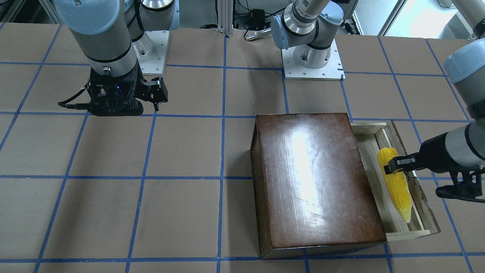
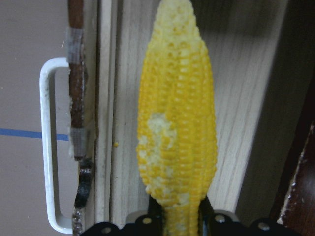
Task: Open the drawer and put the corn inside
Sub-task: 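Lift the corn and carry it over the open drawer with the left gripper, then lower the corn into the drawer and open the left gripper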
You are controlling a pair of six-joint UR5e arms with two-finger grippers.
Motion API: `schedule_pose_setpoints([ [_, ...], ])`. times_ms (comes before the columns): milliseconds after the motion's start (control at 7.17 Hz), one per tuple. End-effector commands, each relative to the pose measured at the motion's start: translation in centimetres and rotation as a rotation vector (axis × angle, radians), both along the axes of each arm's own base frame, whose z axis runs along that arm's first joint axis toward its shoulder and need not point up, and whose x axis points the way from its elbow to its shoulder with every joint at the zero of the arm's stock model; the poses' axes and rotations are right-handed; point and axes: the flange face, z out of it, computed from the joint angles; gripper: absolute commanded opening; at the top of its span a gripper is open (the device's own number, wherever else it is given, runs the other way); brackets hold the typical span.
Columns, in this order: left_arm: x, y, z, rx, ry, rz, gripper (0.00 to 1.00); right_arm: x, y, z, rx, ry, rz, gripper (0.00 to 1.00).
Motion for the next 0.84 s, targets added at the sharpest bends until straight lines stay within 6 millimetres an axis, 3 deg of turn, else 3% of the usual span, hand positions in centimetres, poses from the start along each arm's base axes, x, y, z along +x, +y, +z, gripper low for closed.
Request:
schedule_pose_setpoints([
  [0, -0.3, -0.5, -1.7, 0.01, 0.02, -0.07, 0.09, 0.0, 0.0, 0.0, 0.0, 0.0, 0.0, 1.0],
  [418, -0.3, -0.5, -3.7, 0.018, 0.023, -0.065, 0.56, 0.0, 0.0, 0.0, 0.0, 0.0, 0.0, 1.0],
  [697, -0.5, -0.1, -4.8, 0.019, 0.025, -0.062, 0.72, 0.0, 0.0, 0.0, 0.0, 0.0, 0.0, 1.0],
])
